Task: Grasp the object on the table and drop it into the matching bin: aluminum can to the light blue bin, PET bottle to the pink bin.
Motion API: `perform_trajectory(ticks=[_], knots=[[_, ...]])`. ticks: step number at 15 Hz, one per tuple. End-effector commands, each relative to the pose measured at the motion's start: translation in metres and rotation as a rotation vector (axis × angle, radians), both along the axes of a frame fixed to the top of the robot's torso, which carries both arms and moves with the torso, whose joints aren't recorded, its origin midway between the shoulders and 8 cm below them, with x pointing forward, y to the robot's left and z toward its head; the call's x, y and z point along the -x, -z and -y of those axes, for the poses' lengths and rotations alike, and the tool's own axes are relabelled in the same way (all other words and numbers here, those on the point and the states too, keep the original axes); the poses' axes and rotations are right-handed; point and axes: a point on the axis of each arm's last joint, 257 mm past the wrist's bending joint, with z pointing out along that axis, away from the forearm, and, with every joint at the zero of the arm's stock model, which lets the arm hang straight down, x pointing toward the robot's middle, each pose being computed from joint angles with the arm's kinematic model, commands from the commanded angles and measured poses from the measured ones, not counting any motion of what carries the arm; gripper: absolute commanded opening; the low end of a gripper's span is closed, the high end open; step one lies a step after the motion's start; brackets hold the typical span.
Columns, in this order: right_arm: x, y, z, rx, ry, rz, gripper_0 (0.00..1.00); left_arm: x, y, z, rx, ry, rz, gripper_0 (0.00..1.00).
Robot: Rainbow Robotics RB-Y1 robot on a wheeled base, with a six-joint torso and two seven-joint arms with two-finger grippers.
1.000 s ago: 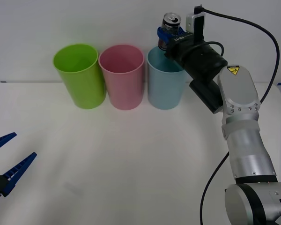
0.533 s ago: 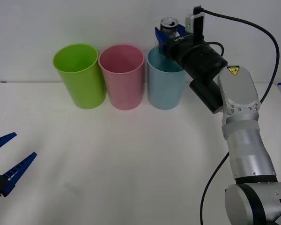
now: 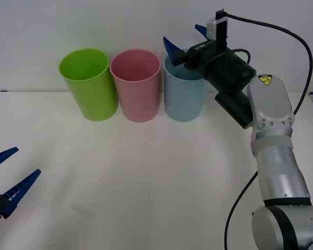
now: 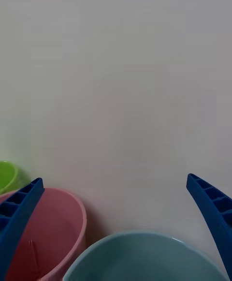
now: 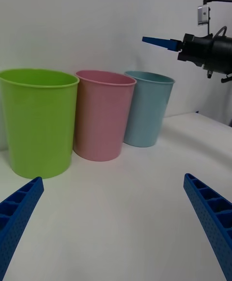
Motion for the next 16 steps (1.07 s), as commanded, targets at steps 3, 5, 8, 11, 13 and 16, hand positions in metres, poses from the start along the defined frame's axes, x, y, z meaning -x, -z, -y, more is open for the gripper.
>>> perform_trajectory(ticks=[3, 5, 8, 11, 13, 16], knots=[[0.030, 0.008, 0.015, 0.010, -0.014, 0.025, 1.00, 0.000, 0.000, 0.000, 0.000, 0.000, 0.000, 1.00], [0.045, 0.010, 0.022, 0.020, -0.032, 0.036, 1.00, 0.000, 0.000, 0.000, 0.000, 0.000, 0.000, 1.00], [0.069, 0.018, 0.031, 0.027, -0.056, 0.043, 1.00, 0.000, 0.000, 0.000, 0.000, 0.000, 0.000, 1.00], [0.099, 0.032, 0.043, 0.049, -0.083, 0.039, 1.00, 0.000, 0.000, 0.000, 0.000, 0.000, 0.000, 1.00], [0.119, 0.045, 0.053, 0.074, -0.102, 0.030, 1.00, 0.000, 0.000, 0.000, 0.000, 0.000, 0.000, 1.00], [0.150, 0.065, 0.072, 0.110, -0.146, 0.000, 1.00, 0.000, 0.000, 0.000, 0.000, 0.000, 0.000, 1.00]])
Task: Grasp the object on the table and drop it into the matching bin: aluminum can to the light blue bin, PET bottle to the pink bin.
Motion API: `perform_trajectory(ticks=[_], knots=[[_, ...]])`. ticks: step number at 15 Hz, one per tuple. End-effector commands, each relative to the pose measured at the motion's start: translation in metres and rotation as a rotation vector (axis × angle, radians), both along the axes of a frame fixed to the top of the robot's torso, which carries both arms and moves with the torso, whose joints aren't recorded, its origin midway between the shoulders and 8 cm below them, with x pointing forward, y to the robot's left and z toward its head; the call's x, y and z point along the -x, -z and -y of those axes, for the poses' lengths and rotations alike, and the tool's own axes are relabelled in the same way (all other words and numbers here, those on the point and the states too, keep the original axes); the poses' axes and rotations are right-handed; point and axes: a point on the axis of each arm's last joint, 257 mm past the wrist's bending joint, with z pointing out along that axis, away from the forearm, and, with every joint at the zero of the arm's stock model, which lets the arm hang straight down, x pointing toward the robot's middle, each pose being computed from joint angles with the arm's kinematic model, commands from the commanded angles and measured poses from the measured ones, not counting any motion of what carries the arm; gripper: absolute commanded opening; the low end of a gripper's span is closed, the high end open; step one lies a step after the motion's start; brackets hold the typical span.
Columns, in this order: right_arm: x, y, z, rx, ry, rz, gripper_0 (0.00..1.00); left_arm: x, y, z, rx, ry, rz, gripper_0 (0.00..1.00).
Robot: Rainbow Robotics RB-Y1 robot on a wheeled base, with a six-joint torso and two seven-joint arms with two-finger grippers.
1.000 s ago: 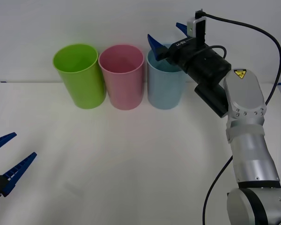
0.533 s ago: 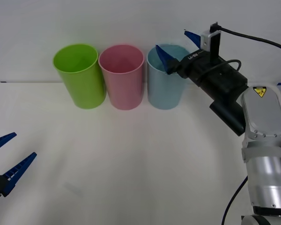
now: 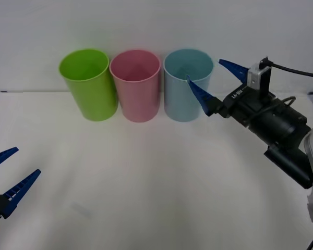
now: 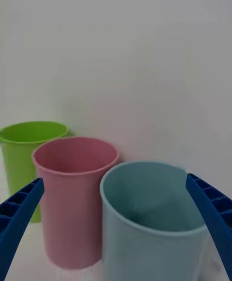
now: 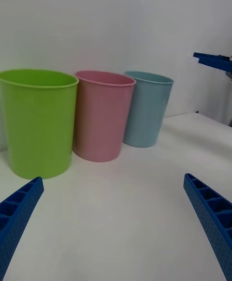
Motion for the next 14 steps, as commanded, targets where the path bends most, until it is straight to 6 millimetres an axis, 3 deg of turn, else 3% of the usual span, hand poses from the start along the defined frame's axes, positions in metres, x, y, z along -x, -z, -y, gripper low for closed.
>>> perform_trajectory(ticks=[1, 6, 14], knots=[[0.028, 0.018, 0.020, 0.038, -0.035, -0.027, 1.00, 0.000, 0.000, 0.000, 0.000, 0.000, 0.000, 1.00], [0.066, 0.045, 0.058, 0.096, -0.081, -0.063, 1.00, 0.000, 0.000, 0.000, 0.000, 0.000, 0.000, 1.00], [0.139, 0.114, 0.121, 0.180, -0.040, -0.145, 1.00, 0.000, 0.000, 0.000, 0.000, 0.000, 0.000, 1.00]])
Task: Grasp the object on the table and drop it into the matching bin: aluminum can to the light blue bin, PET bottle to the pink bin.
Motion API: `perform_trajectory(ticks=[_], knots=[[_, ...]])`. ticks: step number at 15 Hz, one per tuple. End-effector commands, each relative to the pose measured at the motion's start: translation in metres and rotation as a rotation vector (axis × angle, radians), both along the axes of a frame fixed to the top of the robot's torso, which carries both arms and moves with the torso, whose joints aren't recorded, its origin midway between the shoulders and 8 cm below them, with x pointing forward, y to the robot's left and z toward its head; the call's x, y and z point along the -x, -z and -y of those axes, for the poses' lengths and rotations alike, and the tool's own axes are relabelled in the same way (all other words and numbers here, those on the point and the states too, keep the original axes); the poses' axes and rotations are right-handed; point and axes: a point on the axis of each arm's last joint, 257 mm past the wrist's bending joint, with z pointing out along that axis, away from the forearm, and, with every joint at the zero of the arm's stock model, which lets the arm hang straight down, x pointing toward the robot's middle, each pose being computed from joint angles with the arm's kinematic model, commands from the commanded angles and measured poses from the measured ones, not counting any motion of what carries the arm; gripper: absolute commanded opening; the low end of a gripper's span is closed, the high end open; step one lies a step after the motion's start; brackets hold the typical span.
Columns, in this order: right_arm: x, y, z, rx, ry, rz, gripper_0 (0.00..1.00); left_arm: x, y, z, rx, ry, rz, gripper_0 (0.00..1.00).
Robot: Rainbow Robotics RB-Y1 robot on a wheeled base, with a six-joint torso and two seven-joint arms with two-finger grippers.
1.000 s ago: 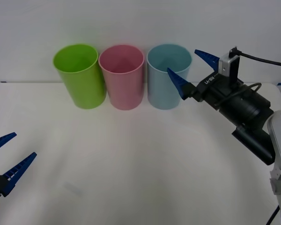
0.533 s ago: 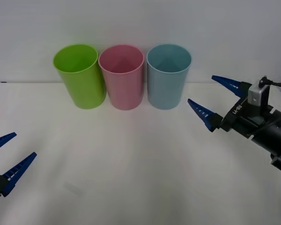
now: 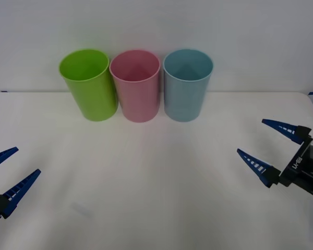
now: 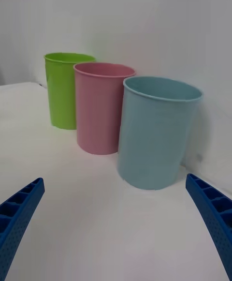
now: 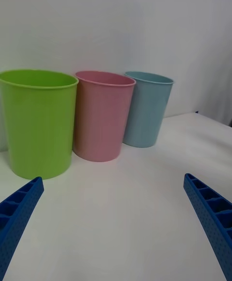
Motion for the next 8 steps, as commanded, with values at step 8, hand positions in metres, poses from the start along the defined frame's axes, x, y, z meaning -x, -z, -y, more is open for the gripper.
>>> perform_trajectory(ticks=[8], knots=[[0.092, 0.047, 0.029, -0.018, -0.043, -0.146, 1.00, 0.000, 0.000, 0.000, 0.000, 0.000, 0.000, 1.00]])
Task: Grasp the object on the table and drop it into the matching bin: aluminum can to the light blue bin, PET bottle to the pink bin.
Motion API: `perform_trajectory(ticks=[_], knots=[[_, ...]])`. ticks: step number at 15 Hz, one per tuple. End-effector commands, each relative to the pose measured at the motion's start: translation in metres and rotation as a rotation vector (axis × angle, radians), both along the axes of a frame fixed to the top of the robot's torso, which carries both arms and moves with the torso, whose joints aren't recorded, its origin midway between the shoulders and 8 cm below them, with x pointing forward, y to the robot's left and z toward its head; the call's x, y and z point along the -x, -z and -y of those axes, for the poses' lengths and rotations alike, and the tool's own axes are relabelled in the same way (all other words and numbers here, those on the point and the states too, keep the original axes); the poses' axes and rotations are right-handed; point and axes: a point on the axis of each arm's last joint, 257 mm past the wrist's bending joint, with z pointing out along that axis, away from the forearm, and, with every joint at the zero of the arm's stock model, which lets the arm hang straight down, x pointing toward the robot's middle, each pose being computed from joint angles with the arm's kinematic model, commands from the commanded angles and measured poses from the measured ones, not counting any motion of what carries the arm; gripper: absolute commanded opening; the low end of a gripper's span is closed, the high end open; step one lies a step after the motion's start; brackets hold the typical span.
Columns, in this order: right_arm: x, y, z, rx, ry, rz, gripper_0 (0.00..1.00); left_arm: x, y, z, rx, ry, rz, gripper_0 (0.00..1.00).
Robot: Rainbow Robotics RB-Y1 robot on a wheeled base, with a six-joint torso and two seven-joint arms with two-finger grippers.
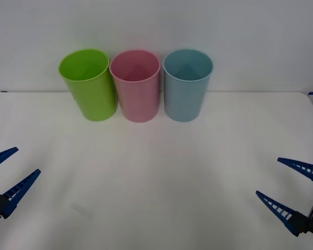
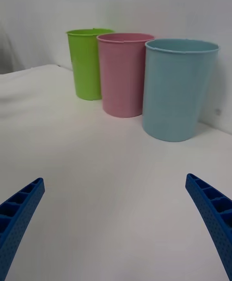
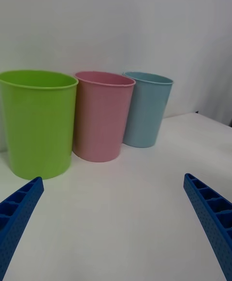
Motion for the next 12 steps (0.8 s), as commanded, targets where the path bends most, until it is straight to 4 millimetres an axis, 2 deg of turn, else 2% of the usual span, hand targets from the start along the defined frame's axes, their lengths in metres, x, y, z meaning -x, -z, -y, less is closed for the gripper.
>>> perform_trajectory(ticks=[1, 4, 6, 9, 12], knots=[[0.020, 0.006, 0.004, -0.006, -0.013, -0.024, 1.00, 0.000, 0.000, 0.000, 0.000, 0.000, 0.000, 1.00], [0.033, 0.009, 0.009, -0.006, -0.015, -0.044, 1.00, 0.000, 0.000, 0.000, 0.000, 0.000, 0.000, 1.00], [0.033, 0.010, 0.011, -0.003, -0.010, -0.045, 1.00, 0.000, 0.000, 0.000, 0.000, 0.000, 0.000, 1.00], [0.031, 0.010, 0.011, -0.008, -0.007, -0.045, 1.00, 0.000, 0.000, 0.000, 0.000, 0.000, 0.000, 1.00], [0.019, 0.006, 0.009, -0.016, 0.016, -0.027, 1.00, 0.000, 0.000, 0.000, 0.000, 0.000, 0.000, 1.00]])
